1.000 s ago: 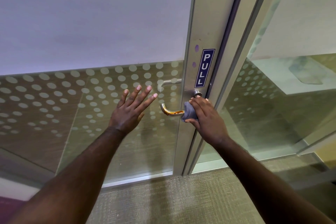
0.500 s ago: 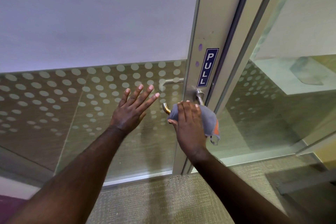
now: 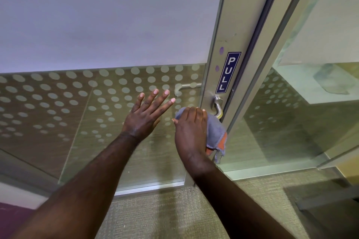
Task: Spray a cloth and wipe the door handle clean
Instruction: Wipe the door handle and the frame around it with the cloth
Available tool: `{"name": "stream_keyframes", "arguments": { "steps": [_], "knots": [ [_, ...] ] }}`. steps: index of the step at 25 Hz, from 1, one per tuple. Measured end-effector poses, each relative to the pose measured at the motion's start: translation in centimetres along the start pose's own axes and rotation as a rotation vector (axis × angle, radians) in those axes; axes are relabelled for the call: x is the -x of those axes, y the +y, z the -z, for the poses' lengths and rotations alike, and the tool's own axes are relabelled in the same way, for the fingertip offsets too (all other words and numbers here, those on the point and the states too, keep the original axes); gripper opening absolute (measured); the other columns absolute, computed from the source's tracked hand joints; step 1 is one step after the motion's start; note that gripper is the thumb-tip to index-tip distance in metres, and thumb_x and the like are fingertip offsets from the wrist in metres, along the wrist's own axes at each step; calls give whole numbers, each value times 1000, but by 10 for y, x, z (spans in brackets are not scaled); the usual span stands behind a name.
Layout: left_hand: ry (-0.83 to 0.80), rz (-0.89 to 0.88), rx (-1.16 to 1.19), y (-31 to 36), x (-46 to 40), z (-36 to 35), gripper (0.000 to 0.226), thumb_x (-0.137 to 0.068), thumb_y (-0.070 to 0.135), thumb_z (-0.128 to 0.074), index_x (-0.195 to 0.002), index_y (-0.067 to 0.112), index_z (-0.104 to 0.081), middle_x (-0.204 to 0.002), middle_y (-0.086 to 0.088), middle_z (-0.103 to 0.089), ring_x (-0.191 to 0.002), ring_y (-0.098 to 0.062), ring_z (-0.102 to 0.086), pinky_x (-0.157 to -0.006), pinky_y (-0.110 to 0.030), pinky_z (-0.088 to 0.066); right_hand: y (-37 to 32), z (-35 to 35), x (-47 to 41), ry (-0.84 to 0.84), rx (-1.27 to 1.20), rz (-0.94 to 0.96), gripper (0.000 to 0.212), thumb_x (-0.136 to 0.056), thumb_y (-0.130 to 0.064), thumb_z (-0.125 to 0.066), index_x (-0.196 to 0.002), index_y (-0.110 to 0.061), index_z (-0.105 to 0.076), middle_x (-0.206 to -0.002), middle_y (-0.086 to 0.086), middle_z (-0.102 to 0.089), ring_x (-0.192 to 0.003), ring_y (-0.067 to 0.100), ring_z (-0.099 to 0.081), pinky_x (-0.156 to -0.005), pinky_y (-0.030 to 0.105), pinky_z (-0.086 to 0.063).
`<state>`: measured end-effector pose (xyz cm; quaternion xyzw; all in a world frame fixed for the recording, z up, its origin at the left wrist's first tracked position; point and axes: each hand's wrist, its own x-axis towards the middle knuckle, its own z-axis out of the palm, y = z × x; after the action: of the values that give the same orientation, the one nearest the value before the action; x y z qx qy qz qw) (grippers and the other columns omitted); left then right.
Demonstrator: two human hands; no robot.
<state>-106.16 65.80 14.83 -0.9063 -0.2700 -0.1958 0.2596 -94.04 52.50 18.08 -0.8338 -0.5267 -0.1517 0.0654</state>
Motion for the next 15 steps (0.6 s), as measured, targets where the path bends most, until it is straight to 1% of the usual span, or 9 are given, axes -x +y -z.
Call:
{"name": "stream_keyframes", "arguments": {
  "steps": [3, 5, 7, 8, 9, 10, 11, 13, 15],
  "knots": [
    [-7, 1, -4, 0, 1, -1, 110, -77, 27, -77, -157, 32, 0, -164, 4, 4, -151, -20, 14, -120, -42, 12, -4, 15, -19, -145, -13, -28, 43, -102, -39, -36, -116, -4, -56, -110, 18, -61, -104, 32, -55, -97, 44, -38],
    [-8, 1, -3, 0, 1, -2, 109, -77, 27, -76, -157, 32, -1, -164, 5, 3, -151, -19, 14, -120, -43, 11, 1, 25, -36, -244, -95, -25, 39, -100, -41, -38, -106, -12, -63, -106, 10, -65, -98, 28, -59, -85, 40, -41],
    [-2, -1, -1, 0, 0, -1, 110, -77, 26, -77, -157, 32, -2, -164, 5, 3, -151, -19, 12, -120, -43, 10, 9, 35, -54, -427, -200, -52, 33, -96, -41, -44, -89, -16, -65, -101, 4, -68, -93, 25, -62, -79, 37, -43],
    [-1, -2, -1, 0, 0, -1, 110, -76, 26, -77, -157, 31, -2, -164, 5, 3, -150, -18, 10, -120, -43, 10, 11, 39, -61, -513, -251, -82, 33, -95, -41, -46, -84, -16, -65, -100, 3, -68, -92, 25, -62, -77, 36, -43],
    [-2, -3, 1, 0, 0, 0, 111, -76, 26, -77, -157, 31, -2, -164, 5, 4, -150, -18, 9, -120, -42, 10, 11, 40, -65, -557, -271, -96, 33, -95, -41, -47, -87, -16, -66, -101, 2, -67, -94, 25, -63, -78, 37, -43],
    [-2, -4, 5, 0, 0, 0, 111, -76, 26, -78, -157, 31, -2, -164, 5, 4, -150, -18, 9, -120, -42, 10, 8, 39, -65, -554, -244, -88, 33, -95, -42, -47, -94, -16, -67, -103, 2, -67, -98, 25, -62, -79, 37, -42],
    [-1, -3, 12, -1, 0, 0, 111, -76, 26, -78, -157, 31, -2, -164, 5, 4, -150, -17, 9, -120, -42, 10, 2, 35, -59, -505, -181, -78, 34, -96, -41, -44, -102, -17, -67, -107, 4, -67, -100, 26, -61, -81, 38, -41],
    [6, -2, 22, -1, 1, 0, 111, -75, 26, -78, -157, 32, -3, -164, 6, 3, -150, -17, 8, -120, -42, 10, -11, 23, -40, -320, -25, -89, 41, -100, -39, -36, -112, -10, -61, -111, 13, -63, -103, 31, -57, -91, 42, -40],
    [14, -5, 26, -1, 1, -1, 112, -75, 25, -79, -157, 31, -2, -164, 6, 2, -150, -17, 7, -121, -42, 9, -15, 14, -21, -152, 72, -63, 42, -102, -36, -34, -118, -1, -52, -113, 21, -59, -106, 36, -54, -100, 47, -38]
  ]
}}
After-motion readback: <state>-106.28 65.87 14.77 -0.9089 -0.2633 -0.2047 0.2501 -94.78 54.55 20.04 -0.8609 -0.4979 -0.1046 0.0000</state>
